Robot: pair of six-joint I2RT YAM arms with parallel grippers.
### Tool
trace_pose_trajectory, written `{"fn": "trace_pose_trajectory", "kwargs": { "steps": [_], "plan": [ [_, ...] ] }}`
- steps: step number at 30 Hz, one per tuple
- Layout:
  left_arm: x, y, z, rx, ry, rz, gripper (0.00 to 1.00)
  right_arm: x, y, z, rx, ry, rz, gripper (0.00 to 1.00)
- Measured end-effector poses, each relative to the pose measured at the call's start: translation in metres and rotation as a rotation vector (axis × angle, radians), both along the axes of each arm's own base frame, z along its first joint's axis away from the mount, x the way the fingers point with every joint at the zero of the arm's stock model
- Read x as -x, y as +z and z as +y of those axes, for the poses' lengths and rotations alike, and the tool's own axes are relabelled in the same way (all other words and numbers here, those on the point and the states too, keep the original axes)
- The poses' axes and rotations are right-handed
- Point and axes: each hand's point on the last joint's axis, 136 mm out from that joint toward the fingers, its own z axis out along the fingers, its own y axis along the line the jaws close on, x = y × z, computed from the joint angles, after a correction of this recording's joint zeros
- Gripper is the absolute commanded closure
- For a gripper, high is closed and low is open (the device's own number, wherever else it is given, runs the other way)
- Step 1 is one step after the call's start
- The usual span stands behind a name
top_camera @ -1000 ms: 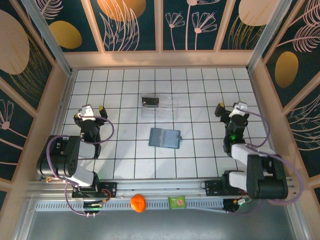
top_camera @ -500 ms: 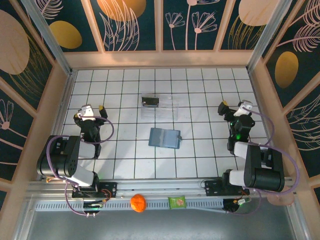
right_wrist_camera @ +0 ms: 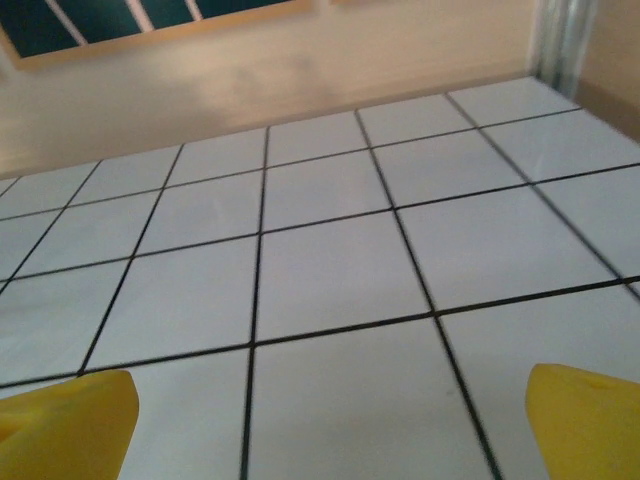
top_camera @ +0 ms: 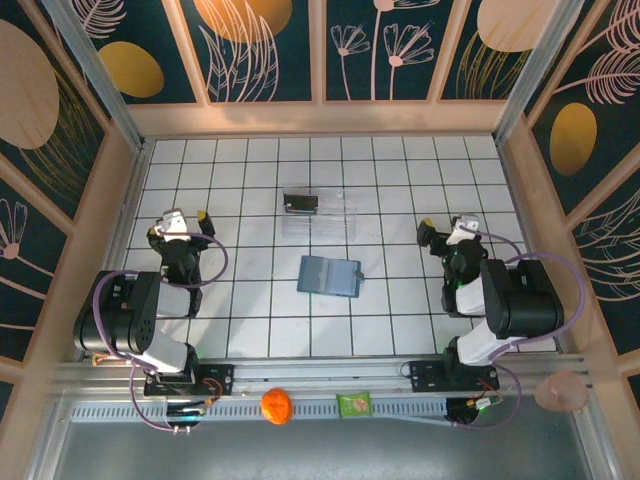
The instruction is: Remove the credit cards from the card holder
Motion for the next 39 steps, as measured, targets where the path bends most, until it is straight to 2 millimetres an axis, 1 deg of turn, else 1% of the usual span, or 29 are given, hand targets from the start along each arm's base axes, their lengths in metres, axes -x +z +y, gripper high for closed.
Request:
{"fn": "trace_pose_trajectory", "kwargs": {
  "steps": [4,8,39],
  "plan": [
    [0.0,0.0,0.0,0.0,0.0,0.0,0.01,-0.003,0.007,-0.008,0.007,-0.043,-0.026,0.01],
    [0.0,0.0,0.0,0.0,0.0,0.0,0.01,-0.003,0.008,-0.011,0.011,-0.062,-0.028,0.01],
    [0.0,0.0,0.0,0.0,0.0,0.0,0.01,-0.002,0.008,-0.014,0.018,-0.08,-0.028,0.01]
  ]
}}
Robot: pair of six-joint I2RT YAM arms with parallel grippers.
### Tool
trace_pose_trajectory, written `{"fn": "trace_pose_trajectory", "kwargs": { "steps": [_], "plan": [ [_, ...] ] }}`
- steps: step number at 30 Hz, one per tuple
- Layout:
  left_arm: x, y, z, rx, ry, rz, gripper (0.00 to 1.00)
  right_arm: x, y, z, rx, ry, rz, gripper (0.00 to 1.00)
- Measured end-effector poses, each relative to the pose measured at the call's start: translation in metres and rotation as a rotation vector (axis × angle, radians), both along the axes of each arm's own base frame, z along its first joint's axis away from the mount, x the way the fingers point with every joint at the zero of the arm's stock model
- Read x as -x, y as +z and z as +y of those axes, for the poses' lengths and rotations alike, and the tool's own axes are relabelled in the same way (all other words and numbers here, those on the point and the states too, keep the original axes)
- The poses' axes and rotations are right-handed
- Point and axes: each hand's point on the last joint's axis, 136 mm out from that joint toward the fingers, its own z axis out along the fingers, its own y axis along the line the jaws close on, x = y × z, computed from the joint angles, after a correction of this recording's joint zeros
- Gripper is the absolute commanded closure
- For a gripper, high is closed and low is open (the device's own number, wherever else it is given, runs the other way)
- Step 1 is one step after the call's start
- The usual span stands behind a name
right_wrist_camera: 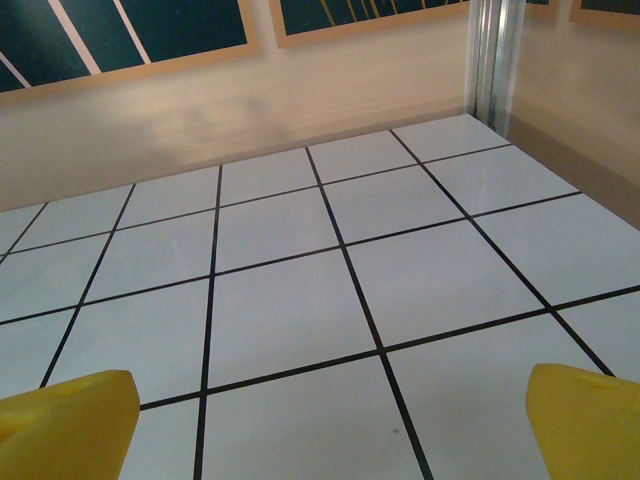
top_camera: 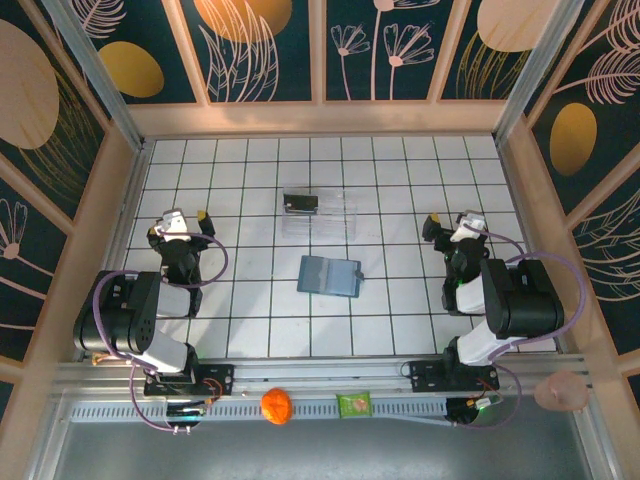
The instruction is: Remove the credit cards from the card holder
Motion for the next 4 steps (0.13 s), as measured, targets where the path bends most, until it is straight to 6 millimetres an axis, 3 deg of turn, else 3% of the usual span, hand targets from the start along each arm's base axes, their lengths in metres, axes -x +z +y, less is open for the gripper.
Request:
{"fn": "trace_pose_trajectory", "kwargs": {
  "steps": [4],
  "plan": [
    [0.0,0.0,-0.0001,0.0,0.0,0.0,0.01,0.0,0.0,0.0,0.0,0.0,0.0,0.01]
  ]
}}
